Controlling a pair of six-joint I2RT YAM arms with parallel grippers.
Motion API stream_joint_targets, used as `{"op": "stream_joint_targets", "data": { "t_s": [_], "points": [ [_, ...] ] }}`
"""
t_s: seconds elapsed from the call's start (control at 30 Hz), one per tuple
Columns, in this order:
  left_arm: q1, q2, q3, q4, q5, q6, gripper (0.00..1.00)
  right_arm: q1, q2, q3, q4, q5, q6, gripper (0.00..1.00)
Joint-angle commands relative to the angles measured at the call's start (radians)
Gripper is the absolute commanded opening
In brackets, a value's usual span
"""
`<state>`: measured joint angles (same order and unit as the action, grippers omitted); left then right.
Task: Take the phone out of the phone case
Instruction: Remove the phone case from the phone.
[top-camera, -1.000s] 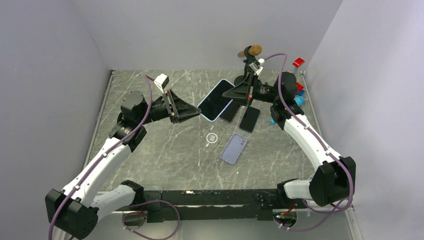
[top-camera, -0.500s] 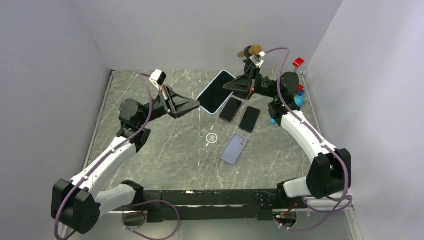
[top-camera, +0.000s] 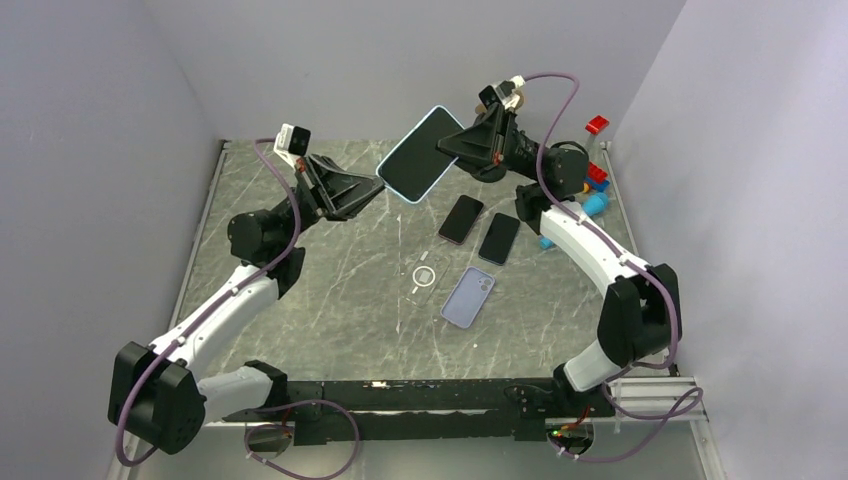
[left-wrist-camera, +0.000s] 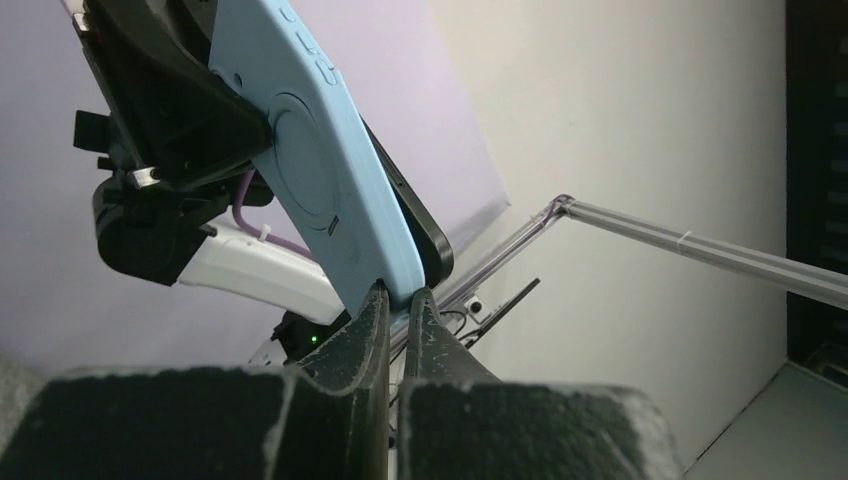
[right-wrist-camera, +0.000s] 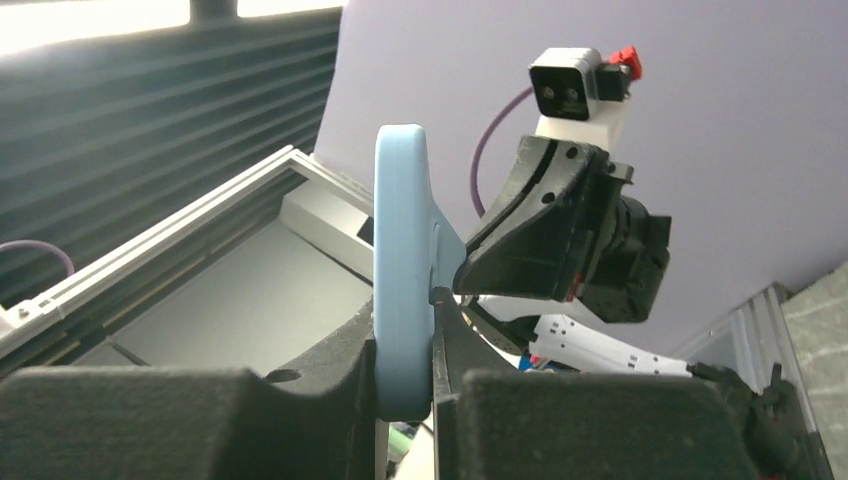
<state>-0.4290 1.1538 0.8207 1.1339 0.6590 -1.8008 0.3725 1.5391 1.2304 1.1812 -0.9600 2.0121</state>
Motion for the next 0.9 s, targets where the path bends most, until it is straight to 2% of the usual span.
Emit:
{"op": "stream_joint_targets", "data": {
  "t_s": [0.0, 0.13, 0.2, 0.3, 0.43, 0.57, 0.6, 0.67, 0.73, 0.8, 0.87],
  "points": [
    [-0.014, 0.05, -0.023, -0.062, -0.056, -0.008, 0.0, 0.089, -0.004, 0.113, 0.22, 0.113, 0.243, 0.0],
    [-0.013, 0.058, -0.03, -0.076, -0.067, -0.018, 0.0, 0.107, 0.025, 0.151, 0.23, 0.114, 0.26, 0.0],
    [-0.014, 0.053, -0.001, -0.159, -0.036, 0.02, 0.0, 0.107, 0.027, 0.153, 0.22, 0.121, 0.255, 0.0],
    [-0.013, 0.015, 0.069, -0.446, 0.004, 0.177, 0.0, 0.106, 0.038, 0.162, 0.226, 0.154, 0.253, 0.0],
    [-0.017, -0.09, 0.144, -0.982, -0.099, 0.437, 0.0, 0.108, 0.042, 0.174, 0.179, 0.188, 0.207, 0.0],
    [-0.003, -0.156, 0.136, -1.189, -0.165, 0.532, 0.02, 0.106, 0.036, 0.146, 0.155, 0.219, 0.188, 0.0],
    [-0.001, -0.166, 0.139, -1.221, -0.173, 0.552, 0.07, 0.105, 0.026, 0.13, 0.127, 0.218, 0.165, 0.0],
    [0.0, -0.181, 0.16, -1.271, -0.178, 0.582, 0.29, 0.102, -0.004, 0.097, 0.055, 0.223, 0.102, 0.0],
    [0.001, -0.189, 0.186, -1.324, -0.178, 0.609, 0.47, 0.098, -0.033, 0.065, -0.028, 0.233, 0.038, 0.0],
    [0.001, -0.205, 0.212, -1.363, -0.189, 0.647, 0.61, 0.098, -0.059, 0.018, -0.079, 0.265, -0.009, 0.0],
    [0.001, -0.225, 0.213, -1.356, -0.184, 0.672, 0.82, 0.096, -0.073, -0.008, -0.138, 0.271, -0.055, 0.0]
  ]
}}
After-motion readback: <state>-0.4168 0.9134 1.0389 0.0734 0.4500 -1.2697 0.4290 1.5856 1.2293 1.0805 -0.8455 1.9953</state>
